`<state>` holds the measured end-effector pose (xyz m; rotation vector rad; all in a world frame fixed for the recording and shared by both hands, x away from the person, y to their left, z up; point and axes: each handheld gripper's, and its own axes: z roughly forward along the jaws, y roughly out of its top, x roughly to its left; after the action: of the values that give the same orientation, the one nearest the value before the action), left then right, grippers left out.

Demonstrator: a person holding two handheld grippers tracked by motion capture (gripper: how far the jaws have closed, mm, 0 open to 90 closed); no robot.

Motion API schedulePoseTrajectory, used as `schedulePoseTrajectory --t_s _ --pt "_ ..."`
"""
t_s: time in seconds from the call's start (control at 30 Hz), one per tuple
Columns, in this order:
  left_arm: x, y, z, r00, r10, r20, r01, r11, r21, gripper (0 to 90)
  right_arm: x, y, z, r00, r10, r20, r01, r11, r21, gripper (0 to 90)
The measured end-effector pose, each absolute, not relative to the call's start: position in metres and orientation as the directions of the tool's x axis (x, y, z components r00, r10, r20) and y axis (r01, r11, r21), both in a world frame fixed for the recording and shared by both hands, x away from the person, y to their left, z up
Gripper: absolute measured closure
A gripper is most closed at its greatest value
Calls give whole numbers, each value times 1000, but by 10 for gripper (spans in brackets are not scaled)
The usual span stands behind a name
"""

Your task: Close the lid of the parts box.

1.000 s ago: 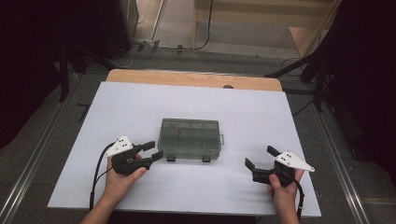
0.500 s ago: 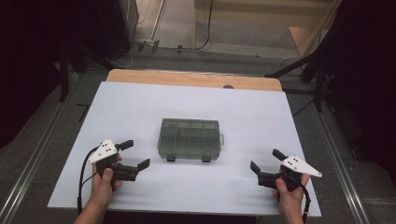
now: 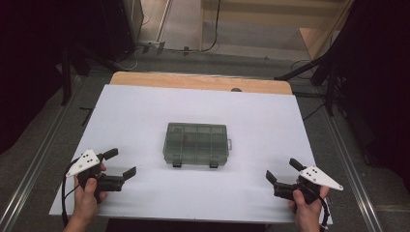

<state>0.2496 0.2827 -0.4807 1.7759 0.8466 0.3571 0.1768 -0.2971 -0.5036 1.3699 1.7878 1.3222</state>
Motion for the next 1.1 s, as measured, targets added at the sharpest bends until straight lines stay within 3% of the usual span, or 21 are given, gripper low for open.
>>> schedulePoseTrajectory --t_s 1.1 --pt "240 325 -479 640 747 -181 394 -116 912 0 166 -311 -505 -325 934 148 413 0 911 31"
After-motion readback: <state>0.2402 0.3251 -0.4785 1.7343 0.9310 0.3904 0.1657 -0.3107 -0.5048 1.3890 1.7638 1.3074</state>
